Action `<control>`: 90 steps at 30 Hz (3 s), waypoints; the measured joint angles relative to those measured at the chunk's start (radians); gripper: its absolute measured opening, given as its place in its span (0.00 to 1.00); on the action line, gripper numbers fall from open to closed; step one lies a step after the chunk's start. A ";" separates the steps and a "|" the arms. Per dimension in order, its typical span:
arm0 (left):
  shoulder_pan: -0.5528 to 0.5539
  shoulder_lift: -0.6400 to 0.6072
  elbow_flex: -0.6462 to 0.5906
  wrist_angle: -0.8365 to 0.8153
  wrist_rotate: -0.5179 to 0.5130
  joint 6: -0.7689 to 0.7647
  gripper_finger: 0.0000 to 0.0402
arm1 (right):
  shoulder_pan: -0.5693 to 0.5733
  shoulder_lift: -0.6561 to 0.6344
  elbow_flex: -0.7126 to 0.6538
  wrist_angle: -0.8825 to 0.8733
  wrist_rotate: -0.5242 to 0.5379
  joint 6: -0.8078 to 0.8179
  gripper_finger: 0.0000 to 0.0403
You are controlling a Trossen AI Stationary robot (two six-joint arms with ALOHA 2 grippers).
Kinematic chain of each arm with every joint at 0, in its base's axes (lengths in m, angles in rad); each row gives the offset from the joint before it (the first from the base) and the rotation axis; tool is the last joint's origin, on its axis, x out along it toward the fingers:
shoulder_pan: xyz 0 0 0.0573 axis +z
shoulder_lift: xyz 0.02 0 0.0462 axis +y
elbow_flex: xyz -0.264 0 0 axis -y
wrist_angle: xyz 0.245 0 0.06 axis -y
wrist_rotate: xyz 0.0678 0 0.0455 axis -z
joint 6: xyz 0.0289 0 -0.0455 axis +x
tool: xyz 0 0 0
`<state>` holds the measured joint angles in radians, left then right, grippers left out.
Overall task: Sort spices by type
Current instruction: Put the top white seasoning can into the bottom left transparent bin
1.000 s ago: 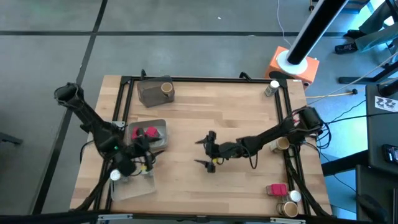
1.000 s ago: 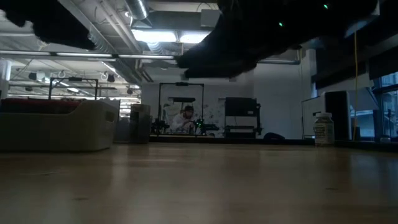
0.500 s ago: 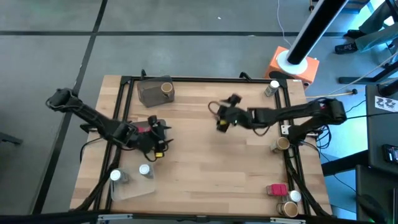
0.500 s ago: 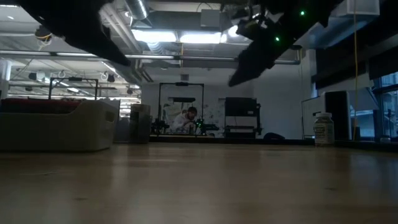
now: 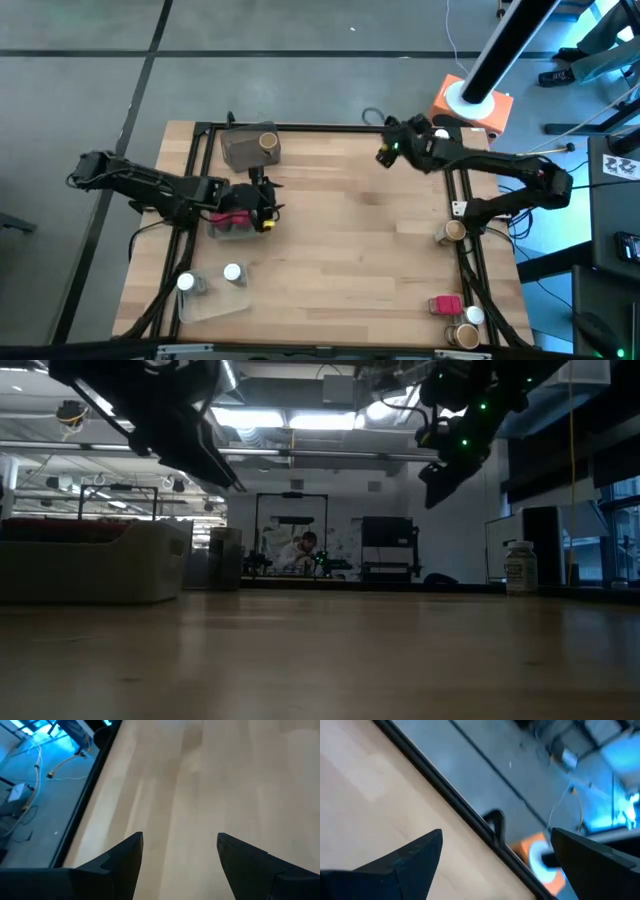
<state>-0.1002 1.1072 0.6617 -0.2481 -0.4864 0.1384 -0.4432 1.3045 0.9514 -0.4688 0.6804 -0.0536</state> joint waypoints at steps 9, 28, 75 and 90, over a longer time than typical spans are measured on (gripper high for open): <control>0.096 0.000 0.000 0.008 0.040 0.053 0.60 | -0.275 0.052 0.250 -0.329 -0.074 0.007 0.92; 0.128 0.000 0.000 0.007 0.068 0.030 0.60 | -0.488 0.246 0.350 -0.590 -0.152 0.099 0.92; 0.127 0.000 -0.001 -0.003 0.068 0.019 0.60 | -0.446 0.434 0.370 -0.747 -0.379 0.143 0.92; 0.126 0.001 -0.001 -0.006 0.067 0.001 0.60 | -0.476 0.439 0.425 -0.750 -0.330 0.149 0.92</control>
<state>0.0257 1.1080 0.6609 -0.2546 -0.4191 0.1398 -0.9189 1.7439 1.3762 -1.2189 0.3509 0.0956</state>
